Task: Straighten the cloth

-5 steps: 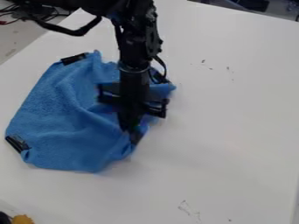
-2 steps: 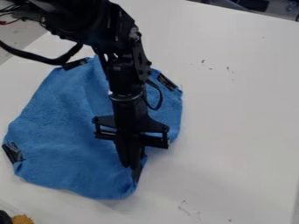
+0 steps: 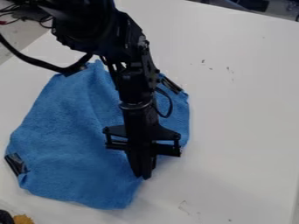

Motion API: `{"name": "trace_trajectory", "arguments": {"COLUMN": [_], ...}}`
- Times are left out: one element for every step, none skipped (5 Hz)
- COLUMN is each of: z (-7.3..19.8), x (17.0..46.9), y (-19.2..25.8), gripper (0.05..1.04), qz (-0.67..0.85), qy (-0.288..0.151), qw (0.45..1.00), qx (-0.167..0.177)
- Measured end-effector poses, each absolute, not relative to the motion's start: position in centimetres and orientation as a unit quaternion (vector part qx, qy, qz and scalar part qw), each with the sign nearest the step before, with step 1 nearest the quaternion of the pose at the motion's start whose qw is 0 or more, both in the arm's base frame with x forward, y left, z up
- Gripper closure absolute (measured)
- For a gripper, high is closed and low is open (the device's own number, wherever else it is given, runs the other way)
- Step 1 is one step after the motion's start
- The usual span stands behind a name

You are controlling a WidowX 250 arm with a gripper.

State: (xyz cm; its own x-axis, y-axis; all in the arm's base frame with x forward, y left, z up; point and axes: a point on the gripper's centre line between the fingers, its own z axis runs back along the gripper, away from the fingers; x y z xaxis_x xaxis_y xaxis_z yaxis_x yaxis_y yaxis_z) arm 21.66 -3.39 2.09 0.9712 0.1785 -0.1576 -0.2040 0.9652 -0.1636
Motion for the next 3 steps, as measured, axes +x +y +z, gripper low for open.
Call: {"name": "trace_trajectory", "arguments": {"z": [2.0,2.2,2.8], "x": [21.3,21.2,21.2], "y": [-2.7,-1.8,-0.8], "gripper": [0.86,0.597,0.286], "qz": [0.105,0.113,0.116], "qy": [0.076,0.058,0.053], "qw": [0.989,0.991,0.991], "qx": [-0.066,-0.047,-0.036]}}
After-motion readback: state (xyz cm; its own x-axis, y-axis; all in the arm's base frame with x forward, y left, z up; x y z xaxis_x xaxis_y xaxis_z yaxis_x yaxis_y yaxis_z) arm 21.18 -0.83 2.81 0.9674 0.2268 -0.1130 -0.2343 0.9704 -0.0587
